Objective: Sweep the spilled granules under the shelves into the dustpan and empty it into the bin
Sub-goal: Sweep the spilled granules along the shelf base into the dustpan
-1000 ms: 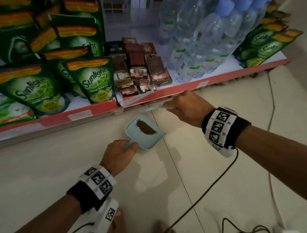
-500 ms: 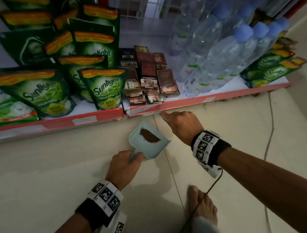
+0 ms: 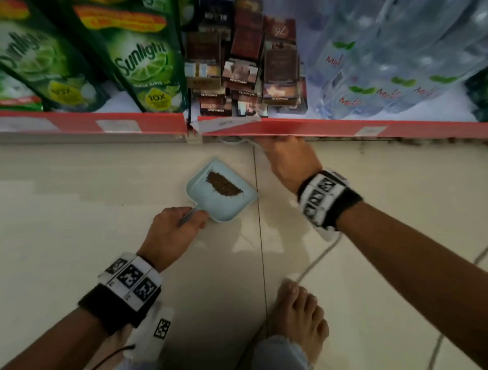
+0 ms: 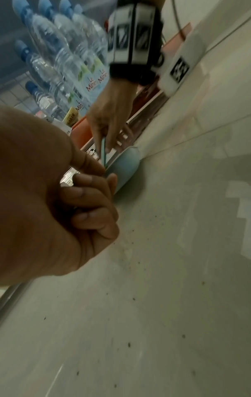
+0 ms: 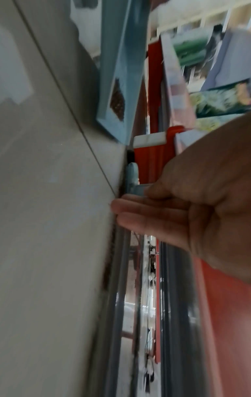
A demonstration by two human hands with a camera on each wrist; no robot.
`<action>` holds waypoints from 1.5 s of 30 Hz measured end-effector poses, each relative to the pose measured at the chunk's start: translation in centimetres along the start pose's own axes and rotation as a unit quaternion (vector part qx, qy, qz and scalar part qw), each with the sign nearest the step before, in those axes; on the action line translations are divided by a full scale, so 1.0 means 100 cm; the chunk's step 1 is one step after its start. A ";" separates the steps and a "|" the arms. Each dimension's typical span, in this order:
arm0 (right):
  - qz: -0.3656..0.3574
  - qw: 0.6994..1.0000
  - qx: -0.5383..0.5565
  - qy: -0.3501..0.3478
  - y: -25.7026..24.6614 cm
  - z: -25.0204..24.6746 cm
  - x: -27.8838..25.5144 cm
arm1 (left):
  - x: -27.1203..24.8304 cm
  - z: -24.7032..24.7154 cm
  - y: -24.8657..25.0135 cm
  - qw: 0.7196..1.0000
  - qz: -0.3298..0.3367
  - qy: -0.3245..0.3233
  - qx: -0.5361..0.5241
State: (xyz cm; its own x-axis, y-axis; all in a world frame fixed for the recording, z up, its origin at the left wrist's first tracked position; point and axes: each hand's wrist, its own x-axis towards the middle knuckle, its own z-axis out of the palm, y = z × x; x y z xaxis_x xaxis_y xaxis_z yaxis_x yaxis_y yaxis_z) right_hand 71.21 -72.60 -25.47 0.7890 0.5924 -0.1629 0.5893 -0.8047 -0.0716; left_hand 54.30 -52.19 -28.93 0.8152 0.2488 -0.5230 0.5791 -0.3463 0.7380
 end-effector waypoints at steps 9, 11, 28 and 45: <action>-0.103 0.994 0.017 0.045 0.029 -0.029 -0.019 | -0.012 0.005 -0.006 0.999 -0.013 0.010 -0.039; -0.105 0.994 -0.022 0.007 0.011 -0.020 -0.005 | -0.011 0.004 -0.010 0.999 -0.017 0.015 -0.044; -0.072 0.997 0.012 -0.004 0.008 -0.033 -0.016 | -0.011 0.008 -0.014 0.999 -0.015 -0.006 -0.044; -0.118 0.986 0.119 0.003 -0.001 -0.029 -0.006 | -0.030 0.000 -0.028 0.999 -0.002 0.022 -0.035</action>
State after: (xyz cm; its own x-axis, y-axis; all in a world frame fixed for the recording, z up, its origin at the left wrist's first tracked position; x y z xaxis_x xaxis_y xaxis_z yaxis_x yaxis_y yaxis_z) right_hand 71.16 -72.76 -22.46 0.6363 0.7639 -0.1074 0.7002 -0.6303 -0.3352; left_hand 50.24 -51.99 -29.38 0.8107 0.2908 -0.5082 0.5801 -0.2806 0.7647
